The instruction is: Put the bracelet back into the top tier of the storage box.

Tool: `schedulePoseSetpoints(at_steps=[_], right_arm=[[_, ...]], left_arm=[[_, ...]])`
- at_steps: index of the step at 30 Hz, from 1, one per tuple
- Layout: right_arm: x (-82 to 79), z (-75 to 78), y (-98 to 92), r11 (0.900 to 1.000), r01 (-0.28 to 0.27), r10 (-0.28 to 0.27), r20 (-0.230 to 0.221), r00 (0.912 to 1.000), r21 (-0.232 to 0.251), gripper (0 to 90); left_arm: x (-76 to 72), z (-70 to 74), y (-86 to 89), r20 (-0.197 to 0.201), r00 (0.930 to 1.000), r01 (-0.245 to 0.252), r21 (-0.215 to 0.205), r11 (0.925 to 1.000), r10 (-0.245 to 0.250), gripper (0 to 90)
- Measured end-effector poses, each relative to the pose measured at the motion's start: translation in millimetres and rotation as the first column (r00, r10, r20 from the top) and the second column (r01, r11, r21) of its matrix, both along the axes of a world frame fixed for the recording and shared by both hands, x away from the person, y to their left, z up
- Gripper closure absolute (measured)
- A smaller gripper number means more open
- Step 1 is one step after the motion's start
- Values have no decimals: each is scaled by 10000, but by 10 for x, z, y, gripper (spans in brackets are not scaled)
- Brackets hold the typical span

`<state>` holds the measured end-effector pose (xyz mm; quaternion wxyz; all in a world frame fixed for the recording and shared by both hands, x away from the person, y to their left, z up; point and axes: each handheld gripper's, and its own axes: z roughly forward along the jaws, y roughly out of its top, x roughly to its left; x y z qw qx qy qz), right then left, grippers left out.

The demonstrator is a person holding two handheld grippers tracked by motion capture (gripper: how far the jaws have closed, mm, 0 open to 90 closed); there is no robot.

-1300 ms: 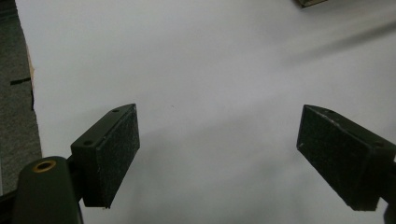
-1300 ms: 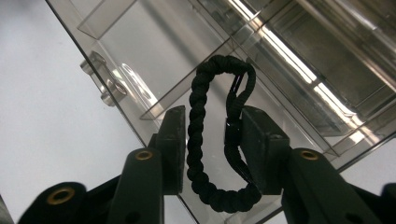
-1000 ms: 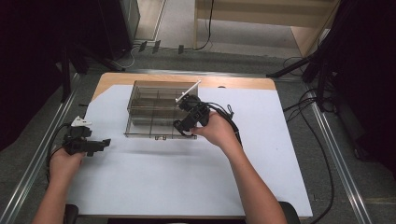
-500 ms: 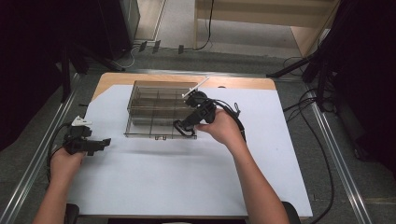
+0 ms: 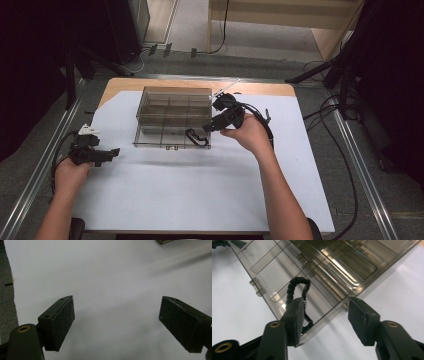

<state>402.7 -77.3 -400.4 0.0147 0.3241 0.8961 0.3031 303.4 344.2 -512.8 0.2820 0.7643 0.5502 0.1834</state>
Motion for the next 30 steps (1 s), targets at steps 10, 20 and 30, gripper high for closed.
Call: schedulePoseSetpoints(at_steps=[10,20,30], right_arm=[[9,11,-179,9995,268,-274,383,9989,137,416],[53,-1,-450,9956,834,-859,610,9944,420,338],[83,-74,-702,9907,1224,-1282,1084,9858,589,276]], left_arm=[[31,2,-40,4,9999,129,30,9999,-129,144],[77,-6,-73,-80,9996,272,32,9996,-272,144],[108,-6,-108,-76,9993,354,9,9994,-354,144]])
